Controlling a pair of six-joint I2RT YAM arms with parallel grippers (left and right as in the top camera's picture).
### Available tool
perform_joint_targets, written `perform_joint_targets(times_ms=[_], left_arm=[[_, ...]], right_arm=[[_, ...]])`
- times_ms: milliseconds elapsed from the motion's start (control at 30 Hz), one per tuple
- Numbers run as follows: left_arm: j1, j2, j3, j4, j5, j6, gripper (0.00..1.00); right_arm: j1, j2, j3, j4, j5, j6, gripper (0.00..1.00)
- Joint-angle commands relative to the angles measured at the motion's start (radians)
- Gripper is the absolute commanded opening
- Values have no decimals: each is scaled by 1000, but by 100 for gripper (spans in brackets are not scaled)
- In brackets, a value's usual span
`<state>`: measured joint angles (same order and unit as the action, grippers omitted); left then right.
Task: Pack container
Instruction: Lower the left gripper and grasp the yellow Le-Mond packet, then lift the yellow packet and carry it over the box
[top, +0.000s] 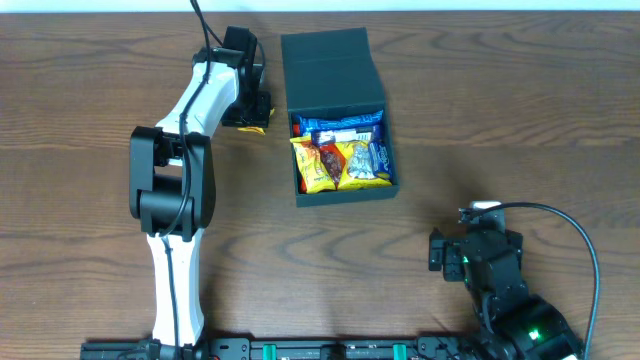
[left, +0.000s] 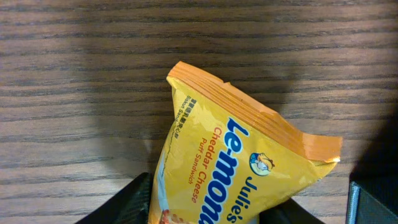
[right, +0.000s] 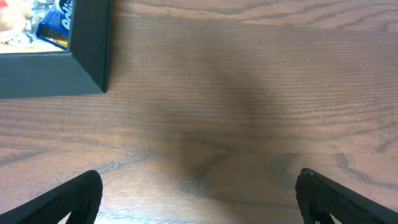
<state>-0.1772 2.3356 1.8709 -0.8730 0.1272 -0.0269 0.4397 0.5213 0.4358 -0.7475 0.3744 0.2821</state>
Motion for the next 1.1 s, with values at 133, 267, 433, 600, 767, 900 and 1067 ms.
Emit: perform_joint_targets(times_ms=[133, 267, 433, 600, 767, 900, 1067], left_arm=[[0, -7, -5, -1, -4, 0, 37], [0, -7, -5, -2, -4, 0, 36], [0, -8, -5, -6, -4, 0, 36], [0, -24, -5, -20, -5, 0, 35], [0, -77, -5, -25, -5, 1, 35], [0, -125, -5, -43, -5, 0, 36], [-3, -184, -5, -94, -4, -6, 36]], right_arm=[[-8, -4, -5, -2, 11, 17, 99], [-8, -4, -5, -2, 11, 17, 99], [-8, -4, -5, -2, 11, 17, 99], [-8, -4, -5, -2, 11, 17, 99], [-8, -4, -5, -2, 11, 17, 99], [-8, -4, -5, -2, 11, 17, 99], [-8, -4, -5, -2, 11, 17, 99]])
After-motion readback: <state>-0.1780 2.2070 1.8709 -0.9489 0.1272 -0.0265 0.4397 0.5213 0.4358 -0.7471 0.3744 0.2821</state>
